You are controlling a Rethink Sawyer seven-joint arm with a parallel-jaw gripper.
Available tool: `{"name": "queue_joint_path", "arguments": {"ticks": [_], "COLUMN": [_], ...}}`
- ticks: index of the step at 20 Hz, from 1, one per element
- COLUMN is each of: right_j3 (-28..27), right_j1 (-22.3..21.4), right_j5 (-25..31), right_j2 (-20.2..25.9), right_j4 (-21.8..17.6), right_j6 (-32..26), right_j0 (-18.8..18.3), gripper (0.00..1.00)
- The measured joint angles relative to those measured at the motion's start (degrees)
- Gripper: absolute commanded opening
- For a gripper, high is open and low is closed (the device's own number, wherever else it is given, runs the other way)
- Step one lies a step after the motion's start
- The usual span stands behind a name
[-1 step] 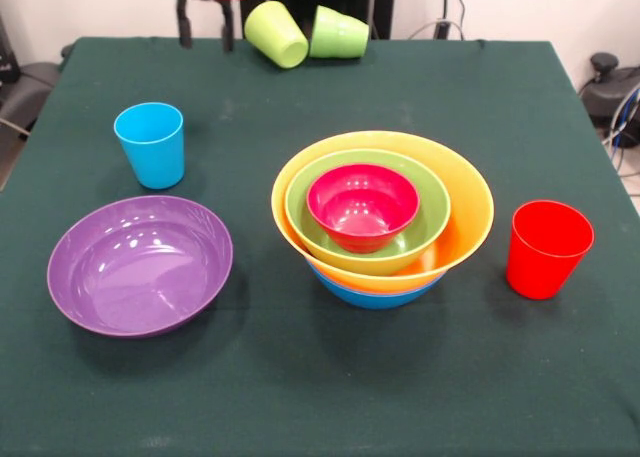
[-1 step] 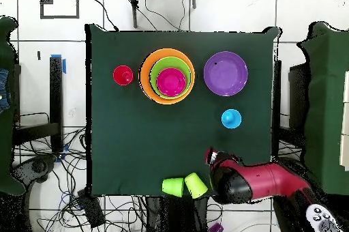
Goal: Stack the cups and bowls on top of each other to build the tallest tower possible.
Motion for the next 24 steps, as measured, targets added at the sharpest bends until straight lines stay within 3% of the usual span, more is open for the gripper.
{"name": "queue_joint_path", "arguments": {"ticks": [8,12,18,24], "right_j3": [0.5,0.2,-2.1,-6.6], "right_j1": [-4.1,-3.2,1.4,10.1], "right_j5": [4.9,5.3,5.3,5.3], "right_j2": [9.0,12.2,15.0,17.7], "right_j4": [0.0,-0.5,-3.1,-5.2], "right_j6": [-6.5,-10.8,-14.9,-17.3], "right_j0": [-8.0,-9.9,-11.1,-11.8], "gripper": [1.0,1.0,1.0,1.0]}}
